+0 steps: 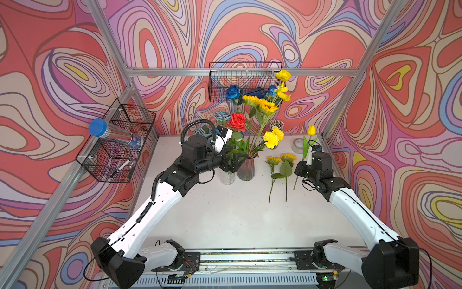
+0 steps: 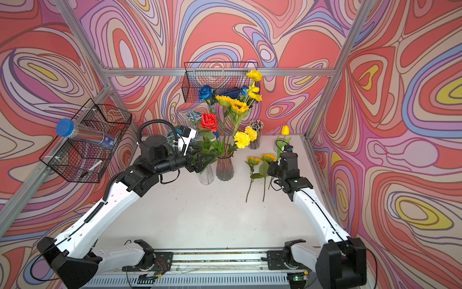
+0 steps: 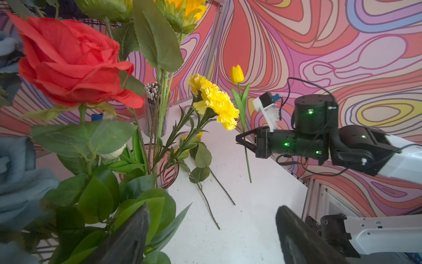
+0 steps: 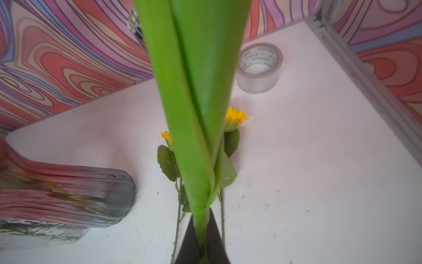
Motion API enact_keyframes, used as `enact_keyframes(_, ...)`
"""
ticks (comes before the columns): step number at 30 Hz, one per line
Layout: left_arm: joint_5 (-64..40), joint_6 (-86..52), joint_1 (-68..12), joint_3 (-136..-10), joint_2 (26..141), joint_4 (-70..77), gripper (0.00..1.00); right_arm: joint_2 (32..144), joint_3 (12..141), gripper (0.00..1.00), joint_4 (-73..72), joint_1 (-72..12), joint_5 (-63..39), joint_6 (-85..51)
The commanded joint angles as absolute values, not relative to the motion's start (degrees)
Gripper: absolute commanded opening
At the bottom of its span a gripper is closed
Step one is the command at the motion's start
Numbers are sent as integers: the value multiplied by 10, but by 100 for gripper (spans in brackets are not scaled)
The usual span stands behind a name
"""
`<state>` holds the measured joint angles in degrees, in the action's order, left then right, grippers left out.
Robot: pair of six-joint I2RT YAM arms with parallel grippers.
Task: Pick out yellow flowers from the vase
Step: Place the flower at the center of the board.
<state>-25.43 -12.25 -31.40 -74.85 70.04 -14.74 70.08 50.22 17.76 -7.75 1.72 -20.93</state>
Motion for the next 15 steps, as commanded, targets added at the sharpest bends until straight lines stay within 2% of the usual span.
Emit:
enact_keyframes(1,-262,-123,-311,-756,692,-140,88,774,520,0,202,-76,-55,-198)
enact_keyframes(5,-273,-128,-310,-758,702,-135,88,859,539,0,207,-76,-114,-185)
enact_keyframes(15,-293,-132,-310,-771,719,-144,87,966,571,0,224,-76,-148,-175)
